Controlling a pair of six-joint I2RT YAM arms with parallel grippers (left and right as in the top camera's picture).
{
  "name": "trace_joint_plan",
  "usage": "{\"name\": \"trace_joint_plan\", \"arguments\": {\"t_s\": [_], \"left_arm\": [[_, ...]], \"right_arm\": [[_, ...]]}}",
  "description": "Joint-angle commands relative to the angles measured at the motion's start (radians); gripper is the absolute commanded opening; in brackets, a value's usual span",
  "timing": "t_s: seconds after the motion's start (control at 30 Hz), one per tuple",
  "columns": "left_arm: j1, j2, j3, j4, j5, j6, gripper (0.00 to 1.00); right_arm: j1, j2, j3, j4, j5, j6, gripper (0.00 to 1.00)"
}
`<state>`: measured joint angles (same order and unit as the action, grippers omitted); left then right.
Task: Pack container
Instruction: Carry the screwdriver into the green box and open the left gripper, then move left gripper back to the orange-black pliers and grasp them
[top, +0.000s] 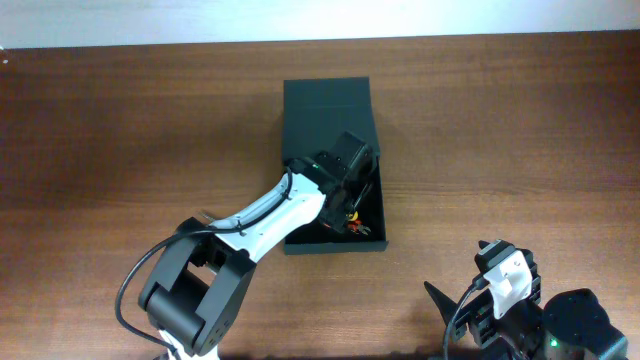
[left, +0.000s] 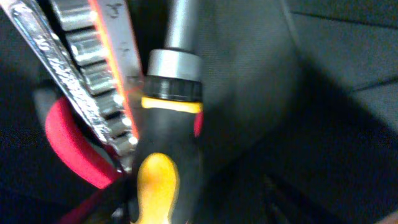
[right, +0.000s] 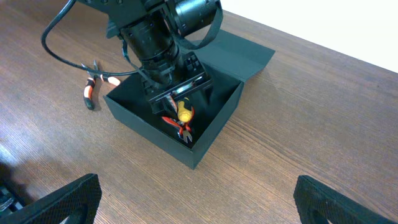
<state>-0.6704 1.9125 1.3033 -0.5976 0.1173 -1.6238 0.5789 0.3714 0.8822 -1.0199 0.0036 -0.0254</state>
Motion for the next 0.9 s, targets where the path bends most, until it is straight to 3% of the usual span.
{"name": "trace_joint_plan", "arguments": {"t_s": [0.0,0.2,0.33,0.53,0.67,0.87], "left_arm": [[-0.001,-0.063,0.038,-0.001,-0.044,-0.006,0.74],[-0.001,-0.173,0.053,-0.014,-0.112,0.032,0.81],[-0.001,-0.261,0.053,-0.071,-0.188,0.031,1.00],[-0.001,-0.387,0.053,-0.200,-0.325,0.031,0.99],[0.001,-0.450,0.053,-0.391,-0.443,0.027,0.99],[0.055,-0.469,0.053,-0.670,-0.480,-0.097,0.99]], "right_arm": [[0.003,-0.003,0.000,0.003,0.012,0.012,0.99],[0.003,-0.003,0.000,0.003,0.012,0.012,0.99],[0.003,-0.003,0.000,0.003,0.012,0.012,0.99],[0.003,-0.003,0.000,0.003,0.012,0.012,0.99],[0.003,-0.003,0.000,0.003,0.012,0.012,0.99],[0.003,-0.003,0.000,0.003,0.012,0.012,0.99]]}}
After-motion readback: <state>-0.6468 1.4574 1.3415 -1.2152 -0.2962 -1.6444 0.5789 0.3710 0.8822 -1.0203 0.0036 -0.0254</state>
